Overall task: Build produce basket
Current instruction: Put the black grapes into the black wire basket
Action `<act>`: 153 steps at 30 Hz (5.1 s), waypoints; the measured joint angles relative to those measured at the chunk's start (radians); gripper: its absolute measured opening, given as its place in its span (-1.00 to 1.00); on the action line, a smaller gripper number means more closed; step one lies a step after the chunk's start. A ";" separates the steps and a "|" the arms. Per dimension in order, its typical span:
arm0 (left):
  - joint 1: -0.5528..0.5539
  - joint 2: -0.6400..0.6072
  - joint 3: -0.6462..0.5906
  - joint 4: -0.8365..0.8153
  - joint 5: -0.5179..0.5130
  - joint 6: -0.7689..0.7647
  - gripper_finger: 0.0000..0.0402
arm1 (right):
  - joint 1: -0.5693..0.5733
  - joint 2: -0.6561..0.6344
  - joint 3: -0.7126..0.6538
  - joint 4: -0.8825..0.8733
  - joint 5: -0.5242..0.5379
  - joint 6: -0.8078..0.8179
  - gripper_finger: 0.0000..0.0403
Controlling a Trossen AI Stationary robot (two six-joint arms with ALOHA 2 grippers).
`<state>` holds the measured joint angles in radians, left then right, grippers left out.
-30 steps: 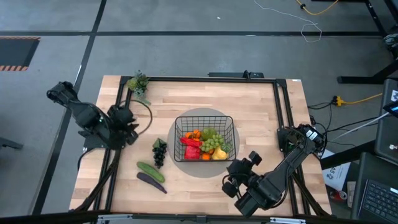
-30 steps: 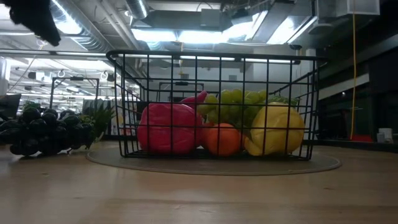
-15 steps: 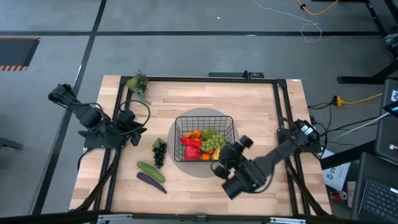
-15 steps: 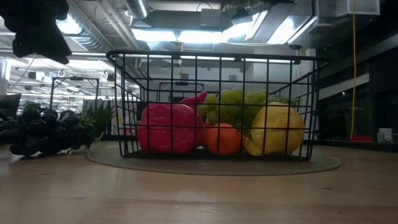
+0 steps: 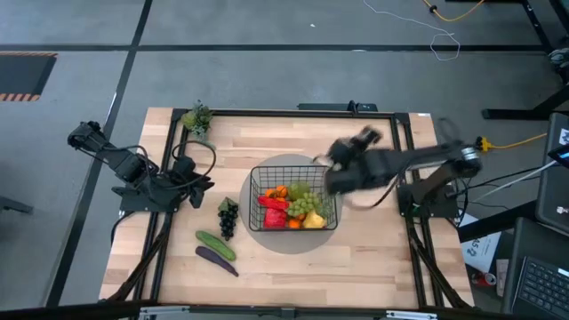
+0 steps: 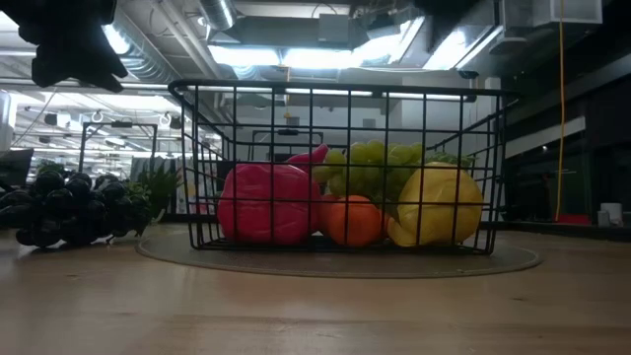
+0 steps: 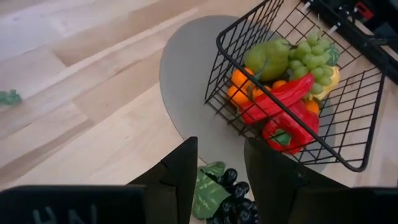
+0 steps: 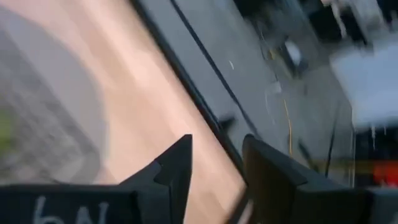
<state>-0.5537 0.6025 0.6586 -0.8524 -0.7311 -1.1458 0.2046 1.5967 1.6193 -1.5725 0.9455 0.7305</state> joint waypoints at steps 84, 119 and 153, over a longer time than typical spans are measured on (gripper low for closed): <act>-0.023 0.850 -0.001 0.325 0.312 -0.182 -0.28 | 0.448 -0.461 -0.844 0.864 -0.360 0.497 -0.32; -0.024 0.394 -0.002 0.340 -0.329 0.117 -0.92 | 0.448 -0.460 -0.844 0.860 -0.314 0.495 -0.32; 0.169 0.528 0.000 1.246 0.092 0.873 -0.92 | 0.448 -0.460 -0.843 0.845 -0.273 0.490 -0.32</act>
<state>-0.3843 1.1310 0.6586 0.3936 -0.6393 -0.2729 0.6522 1.1370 0.7761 -0.7271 0.6727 1.2205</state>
